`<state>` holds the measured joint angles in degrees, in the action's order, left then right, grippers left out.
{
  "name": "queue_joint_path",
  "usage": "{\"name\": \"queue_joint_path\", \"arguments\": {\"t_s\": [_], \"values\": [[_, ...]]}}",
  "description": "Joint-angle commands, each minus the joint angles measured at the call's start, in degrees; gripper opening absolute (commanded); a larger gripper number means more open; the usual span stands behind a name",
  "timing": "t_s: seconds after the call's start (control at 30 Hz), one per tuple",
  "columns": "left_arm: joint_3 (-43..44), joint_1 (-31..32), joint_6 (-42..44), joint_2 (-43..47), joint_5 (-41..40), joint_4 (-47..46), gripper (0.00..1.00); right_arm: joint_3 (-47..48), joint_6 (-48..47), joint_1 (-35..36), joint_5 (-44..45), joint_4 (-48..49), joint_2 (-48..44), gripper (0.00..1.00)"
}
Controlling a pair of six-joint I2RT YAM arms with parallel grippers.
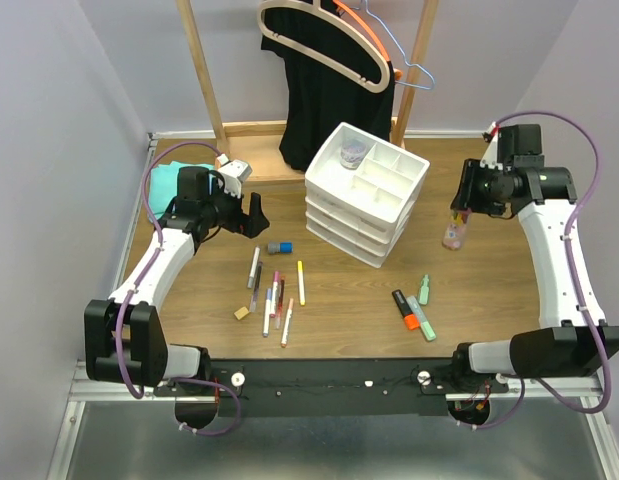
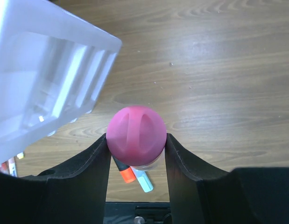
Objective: Sort the stationery into containers
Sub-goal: Pick up the stationery from the center of the board, then place the stationery in the storage box.
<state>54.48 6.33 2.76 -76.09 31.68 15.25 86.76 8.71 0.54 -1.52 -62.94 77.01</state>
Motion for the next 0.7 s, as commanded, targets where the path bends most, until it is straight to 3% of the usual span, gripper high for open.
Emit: {"name": "queue_joint_path", "arguments": {"t_s": [0.0,0.23,0.4,0.5,0.67], "values": [[-0.78,-0.35,0.66,0.6,1.28,-1.18,0.99,8.59,-3.08,-0.27,-6.56,2.1,-2.83,0.01],[-1.74,-0.35,0.31,-0.54,1.54,-2.15,0.99,12.82,-1.5,-0.27,-19.72,17.74,-6.26,0.01],[-2.18,-0.44,-0.04,-0.54,0.93,-2.94,0.99,15.1,-2.29,1.04,-25.46,28.54,-3.72,0.01],[-2.27,-0.53,-0.48,-0.72,0.84,-3.55,0.99,14.4,-4.83,6.83,-22.4,34.43,-1.0,0.01],[-1.75,-0.88,-1.09,-0.55,-0.21,-3.47,0.99,15.89,-14.15,25.99,-9.3,40.61,4.63,0.01]]}}
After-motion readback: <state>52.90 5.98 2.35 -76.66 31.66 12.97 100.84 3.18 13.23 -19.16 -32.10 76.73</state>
